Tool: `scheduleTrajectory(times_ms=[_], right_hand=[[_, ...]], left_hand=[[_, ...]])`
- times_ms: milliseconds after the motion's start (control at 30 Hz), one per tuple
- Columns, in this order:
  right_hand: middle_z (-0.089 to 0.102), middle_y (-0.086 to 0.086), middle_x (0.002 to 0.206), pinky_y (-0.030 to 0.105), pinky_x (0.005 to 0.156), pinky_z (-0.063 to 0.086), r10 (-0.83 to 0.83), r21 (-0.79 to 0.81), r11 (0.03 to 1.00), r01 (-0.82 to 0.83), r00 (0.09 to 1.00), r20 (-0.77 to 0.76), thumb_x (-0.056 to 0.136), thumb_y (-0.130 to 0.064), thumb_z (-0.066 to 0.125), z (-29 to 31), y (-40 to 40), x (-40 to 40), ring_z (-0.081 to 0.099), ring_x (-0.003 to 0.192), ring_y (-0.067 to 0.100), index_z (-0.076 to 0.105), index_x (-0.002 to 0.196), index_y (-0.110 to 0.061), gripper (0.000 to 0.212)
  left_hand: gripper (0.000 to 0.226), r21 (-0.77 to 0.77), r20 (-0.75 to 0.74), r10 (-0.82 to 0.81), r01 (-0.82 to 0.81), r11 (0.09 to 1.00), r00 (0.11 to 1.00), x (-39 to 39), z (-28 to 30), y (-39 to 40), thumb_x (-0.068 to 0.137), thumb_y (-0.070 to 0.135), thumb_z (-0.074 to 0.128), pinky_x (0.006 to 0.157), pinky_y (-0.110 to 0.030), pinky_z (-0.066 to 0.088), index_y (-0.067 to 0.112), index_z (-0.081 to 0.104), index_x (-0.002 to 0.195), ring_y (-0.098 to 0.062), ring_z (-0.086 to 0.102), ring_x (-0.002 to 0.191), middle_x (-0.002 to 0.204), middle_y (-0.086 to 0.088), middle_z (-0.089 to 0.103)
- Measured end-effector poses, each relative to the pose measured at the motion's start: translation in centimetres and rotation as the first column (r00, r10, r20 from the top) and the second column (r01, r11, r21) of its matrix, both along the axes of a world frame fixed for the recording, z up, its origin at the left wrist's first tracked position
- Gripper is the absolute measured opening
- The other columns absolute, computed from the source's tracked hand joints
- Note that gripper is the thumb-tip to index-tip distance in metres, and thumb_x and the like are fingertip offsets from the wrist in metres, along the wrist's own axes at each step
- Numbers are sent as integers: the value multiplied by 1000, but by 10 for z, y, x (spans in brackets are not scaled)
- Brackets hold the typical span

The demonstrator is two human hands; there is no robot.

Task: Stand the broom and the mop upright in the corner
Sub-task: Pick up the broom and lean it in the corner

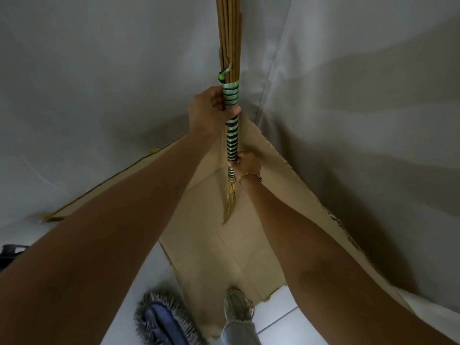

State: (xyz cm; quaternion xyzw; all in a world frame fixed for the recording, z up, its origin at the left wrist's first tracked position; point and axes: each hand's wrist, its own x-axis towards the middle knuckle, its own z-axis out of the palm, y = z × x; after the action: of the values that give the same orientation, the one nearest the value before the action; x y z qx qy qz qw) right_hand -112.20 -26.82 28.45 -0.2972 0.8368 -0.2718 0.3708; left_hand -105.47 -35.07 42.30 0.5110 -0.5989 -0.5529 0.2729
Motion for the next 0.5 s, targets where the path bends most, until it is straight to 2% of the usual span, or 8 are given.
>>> scheduleTrajectory(times_ms=[100, 167, 267, 300, 367, 400, 500], right_hand=[[74, 16, 94, 17, 59, 38, -37, 3, 999, 37, 999, 18, 74, -11, 71, -4, -4, -3, 59, 75, 17, 70, 94, -1, 22], [74, 16, 91, 11, 51, 32, -22, 1, 1000, 22, 1000, -10, 74, -11, 71, -5, -6, -5, 55, 74, 13, 70, 94, 0, 22], [68, 13, 75, 14, 58, 36, 15, 2, 1000, -15, 999, -30, 73, -11, 72, -7, -8, -8, 56, 72, 16, 70, 91, 0, 21], [68, 14, 75, 10, 57, 36, 21, 6, 1000, -21, 999, -46, 73, -11, 71, -7, -9, -8, 60, 74, 21, 70, 91, 0, 21], [73, 19, 89, -4, 49, 32, 3, 3, 1000, -3, 997, -73, 76, -11, 69, -9, -10, -7, 66, 87, 27, 69, 96, 1, 23], [74, 18, 95, -10, 51, 30, -16, 2, 1000, 16, 997, -74, 77, -11, 68, -9, -11, -6, 66, 91, 28, 69, 97, 2, 23], [73, 18, 98, -8, 50, 30, -41, 4, 999, 42, 996, -84, 81, -11, 63, -6, -14, -3, 65, 95, 29, 68, 95, 2, 20]], left_hand=[[53, 15, -10, 8, -8, 1000, 1000, -3, -5, -5, 72, 5, 76, 96, -30, 53, 3, 57, 122, -18, 66, 105, 117, -11, 68], [54, 28, -13, 15, -15, 999, 1000, -4, -8, -7, 71, 5, 77, 96, -30, 53, 4, 58, 121, -18, 66, 104, 116, -12, 68], [54, 25, -20, 3, -2, 1000, 1000, -4, -13, -8, 71, 5, 77, 95, -29, 53, 3, 58, 122, -18, 66, 103, 116, -13, 68], [54, 19, -16, -3, 4, 1000, 1000, -4, -16, -8, 72, 6, 76, 95, -30, 53, 3, 58, 122, -19, 66, 103, 116, -13, 68], [52, 5, 1, -2, 2, 1000, 1000, -2, -21, -9, 72, 6, 76, 96, -34, 53, 3, 58, 121, -20, 66, 105, 116, -13, 68], [50, 1, -1, 5, -5, 1000, 1000, -2, -23, -10, 73, 6, 75, 97, -36, 53, 3, 59, 120, -21, 66, 105, 116, -14, 68], [44, -3, -13, 20, -20, 1000, 1000, -2, -20, -5, 78, 5, 70, 99, -38, 52, 2, 59, 120, -20, 65, 107, 117, -14, 68]])
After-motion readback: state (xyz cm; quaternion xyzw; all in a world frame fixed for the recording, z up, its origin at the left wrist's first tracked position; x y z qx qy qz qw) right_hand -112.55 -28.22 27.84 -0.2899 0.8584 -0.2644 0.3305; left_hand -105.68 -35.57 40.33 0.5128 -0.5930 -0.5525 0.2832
